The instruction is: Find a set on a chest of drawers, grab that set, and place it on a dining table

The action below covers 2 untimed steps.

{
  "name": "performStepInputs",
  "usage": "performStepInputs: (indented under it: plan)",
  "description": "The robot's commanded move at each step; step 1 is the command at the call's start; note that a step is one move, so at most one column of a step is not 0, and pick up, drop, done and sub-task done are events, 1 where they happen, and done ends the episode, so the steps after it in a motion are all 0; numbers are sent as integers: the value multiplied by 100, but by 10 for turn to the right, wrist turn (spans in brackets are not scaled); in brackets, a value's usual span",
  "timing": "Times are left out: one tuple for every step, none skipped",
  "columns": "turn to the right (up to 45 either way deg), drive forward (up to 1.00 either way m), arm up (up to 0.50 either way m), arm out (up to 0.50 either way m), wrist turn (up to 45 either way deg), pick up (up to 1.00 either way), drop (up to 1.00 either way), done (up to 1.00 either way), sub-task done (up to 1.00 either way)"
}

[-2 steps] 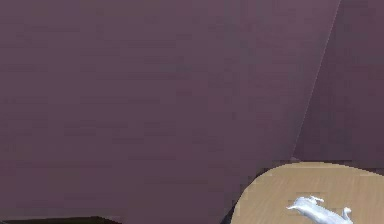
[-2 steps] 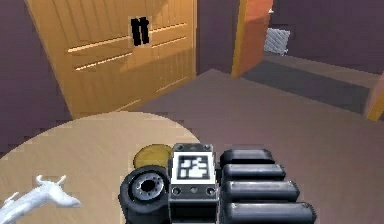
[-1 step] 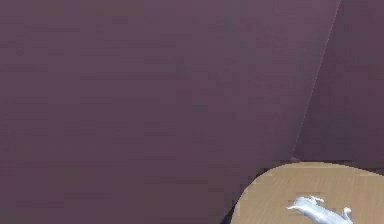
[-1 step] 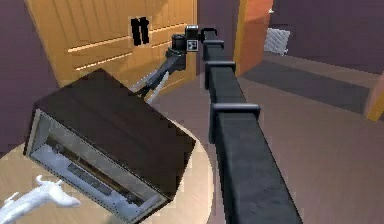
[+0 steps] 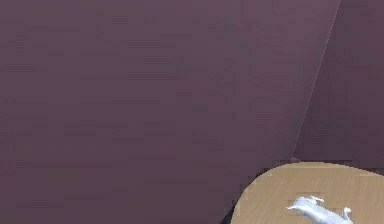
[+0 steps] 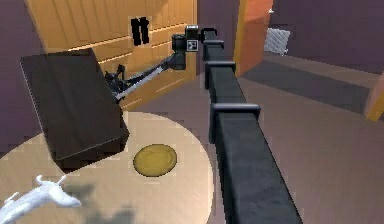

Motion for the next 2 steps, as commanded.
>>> performStepInputs:
  plan:
    - [0, 0, -8, 0, 0, 0, 0, 0, 0]
    - [0, 0, -32, 0, 0, 0, 0, 0, 0]
